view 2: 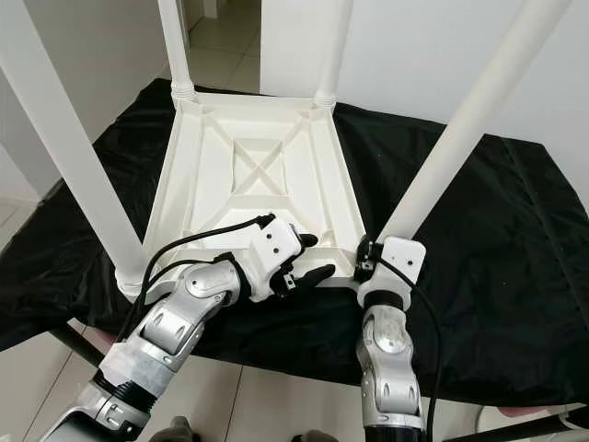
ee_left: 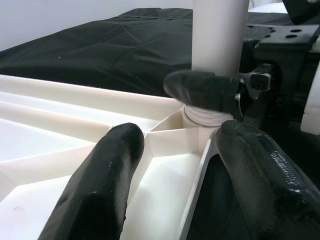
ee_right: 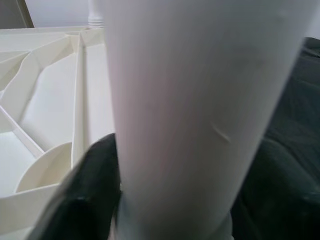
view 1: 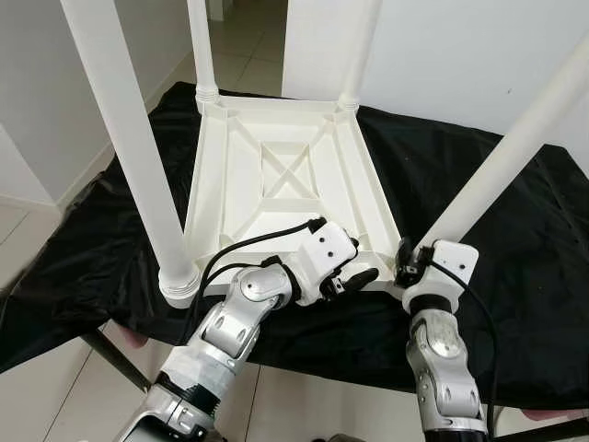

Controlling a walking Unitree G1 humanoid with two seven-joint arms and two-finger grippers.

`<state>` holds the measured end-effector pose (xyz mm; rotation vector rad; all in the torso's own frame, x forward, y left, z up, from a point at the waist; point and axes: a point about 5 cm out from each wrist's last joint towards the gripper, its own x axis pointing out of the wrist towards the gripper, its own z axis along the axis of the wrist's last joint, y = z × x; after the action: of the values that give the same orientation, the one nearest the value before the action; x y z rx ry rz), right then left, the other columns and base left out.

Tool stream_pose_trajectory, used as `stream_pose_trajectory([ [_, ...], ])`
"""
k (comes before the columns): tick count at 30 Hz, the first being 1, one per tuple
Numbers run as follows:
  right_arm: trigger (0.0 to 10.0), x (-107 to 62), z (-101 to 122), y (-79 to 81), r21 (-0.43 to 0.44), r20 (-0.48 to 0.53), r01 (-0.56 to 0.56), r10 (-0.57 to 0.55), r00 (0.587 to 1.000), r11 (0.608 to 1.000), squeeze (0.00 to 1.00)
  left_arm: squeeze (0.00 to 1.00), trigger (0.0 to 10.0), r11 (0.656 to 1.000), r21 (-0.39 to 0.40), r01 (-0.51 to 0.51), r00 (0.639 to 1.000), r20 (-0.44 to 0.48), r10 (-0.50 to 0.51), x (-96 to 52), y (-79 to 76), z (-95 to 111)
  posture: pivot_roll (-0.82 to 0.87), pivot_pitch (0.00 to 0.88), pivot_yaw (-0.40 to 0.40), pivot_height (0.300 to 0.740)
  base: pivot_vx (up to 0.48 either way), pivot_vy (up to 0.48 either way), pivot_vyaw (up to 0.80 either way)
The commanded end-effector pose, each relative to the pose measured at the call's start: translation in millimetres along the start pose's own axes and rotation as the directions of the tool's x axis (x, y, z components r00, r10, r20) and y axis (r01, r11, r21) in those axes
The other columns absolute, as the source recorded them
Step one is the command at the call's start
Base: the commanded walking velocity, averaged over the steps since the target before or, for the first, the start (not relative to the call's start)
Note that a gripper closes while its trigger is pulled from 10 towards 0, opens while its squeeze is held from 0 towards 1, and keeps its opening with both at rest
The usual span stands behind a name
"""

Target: Building children table

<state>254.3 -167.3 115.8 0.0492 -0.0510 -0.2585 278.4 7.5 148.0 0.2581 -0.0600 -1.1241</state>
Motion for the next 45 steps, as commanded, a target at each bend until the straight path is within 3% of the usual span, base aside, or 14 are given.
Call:
stream_pose_trajectory([
  [1, 10.0, -2.4, -1, 1.1, 0.03, -0.002, -0.002, 0.002, 1.0, 1.0, 1.0, 0.0, 10.0, 0.999, 0.009, -0.037, 0.999, 0.01, 0.037, 2.1, 1.4, 2, 0.04, 0.0, -0.048, 0.74, 0.0, 0.0, 0.0],
  [10, 10.0, -3.1, 8, -16.6, 0.006, 0.054, -0.168, 0.168, 0.984, 0.986, 1.0, 0.0, 10.0, 0.999, 0.009, -0.037, 0.999, 0.016, 0.037, 2.4, 2.7, 2, 0.04, 0.0, -0.044, 0.74, 0.0, 0.0, 0.0],
  [11, 10.0, -0.2, 9, -25.5, -0.038, 0.044, -0.231, 0.232, 0.972, 0.972, 0.77, 0.0, 10.0, 0.999, 0.01, -0.035, 0.999, 0.016, 0.035, 2.5, 3.0, 2, 0.04, 0.0, -0.043, 0.74, 0.0, 0.0, 0.0],
  [12, 10.0, 3.7, 9, -34.3, -0.08, 0.03, -0.297, 0.301, 0.953, 0.951, 0.0, 0.0, 10.0, 0.999, 0.013, -0.033, 0.999, 0.017, 0.033, 2.6, 3.1, 2, 0.04, 0.0, -0.041, 0.74, 0.0, 0.0, 0.0],
  [13, 10.0, 7.2, 10, -40.3, -0.099, 0.011, -0.36, 0.363, 0.932, 0.928, 0.0, 0.0, 10.0, 0.999, 0.014, -0.031, 0.999, 0.018, 0.031, 2.6, 3.5, 3, 0.04, 0.0, -0.037, 0.74, 0.0, 0.0, 0.0],
  [16, 10.0, 9.3, 10, -43.3, -0.107, -0.001, -0.395, 0.397, 0.918, 0.913, 0.0, 0.0, 10.0, 0.999, 0.015, -0.029, 0.999, 0.019, 0.029, 2.7, 3.7, 3, 0.04, 0.0, -0.037, 0.74, 0.0, 0.0, 0.0],
  [20, 10.0, 14.7, 11, -43.6, -0.149, -0.015, -0.484, 0.487, 0.873, 0.862, 0.0, 0.0, 10.0, 0.999, 0.028, -0.025, 0.999, 0.024, 0.024, 3.4, 4.7, 5, 0.04, 0.0, -0.023, 0.74, 0.0, 0.0, 0.0],
  [22, 10.0, 20.6, 13, -39.4, -0.187, -0.045, -0.594, 0.598, 0.801, 0.782, 0.0, 0.0, 10.0, 0.999, 0.04, -0.015, 0.999, 0.031, 0.013, 5.2, 5.5, 8, 0.03, 0.0, -0.007, 0.74, 0.0, 0.0, 0.0],
  [23, 10.0, 20.6, 13, -39.4, -0.187, -0.045, -0.594, 0.598, 0.801, 0.782, 0.0, 0.0, 10.0, 0.999, 0.04, -0.015, 0.999, 0.031, 0.013, 5.2, 5.5, 8, 0.03, 0.0, -0.007, 0.74, 0.0, 0.0, 0.0],
  [25, 10.0, 28.0, 16, -35.7, -0.213, -0.073, -0.664, 0.666, 0.742, 0.717, 0.0, 0.0, 10.0, 0.999, 0.05, -0.006, 0.999, 0.033, 0.005, 6.4, 6.1, 9, 0.03, 0.0, -0.005, 0.74, 0.0, 0.0, 0.0],
  [32, 9.6, 36.9, 18, -30.1, -0.239, -0.091, -0.703, 0.706, 0.703, 0.669, 0.0, 0.0, 10.0, 0.999, 0.054, -0.001, 0.999, 0.032, 0.0, 7.3, 5.0, 9, 0.03, 0.0, -0.008, 0.74, 0.0, 0.0, 0.0],
  [33, 0.0, 37.5, 16, -29.5, -0.228, -0.103, -0.715, 0.714, 0.693, 0.661, 0.0, 0.0, 10.0, 0.999, 0.053, -0.002, 0.999, 0.033, 0.0, 7.4, 4.7, 9, 0.04, 0.0, -0.014, 0.74, 0.0, 0.0, 0.0],
  [40, 0.0, 28.5, 5, -32.3, -0.135, -0.114, -0.754, 0.746, 0.656, 0.642, 0.0, 0.0, 10.0, 0.999, 0.039, -0.009, 1.0, 0.023, 0.009, 5.7, 3.8, 6, 0.05, 0.0, -0.027, 0.74, 0.0, 0.0, 0.0],
  [45, 0.0, 26.7, 3, -36.1, -0.11, -0.104, -0.739, 0.731, 0.674, 0.665, 0.0, 0.0, 10.0, 0.999, 0.05, -0.002, 1.0, 0.023, 0.001, 4.1, 2.3, 5, 0.04, 0.0, -0.032, 0.74, 0.0, 0.0, 0.0],
])
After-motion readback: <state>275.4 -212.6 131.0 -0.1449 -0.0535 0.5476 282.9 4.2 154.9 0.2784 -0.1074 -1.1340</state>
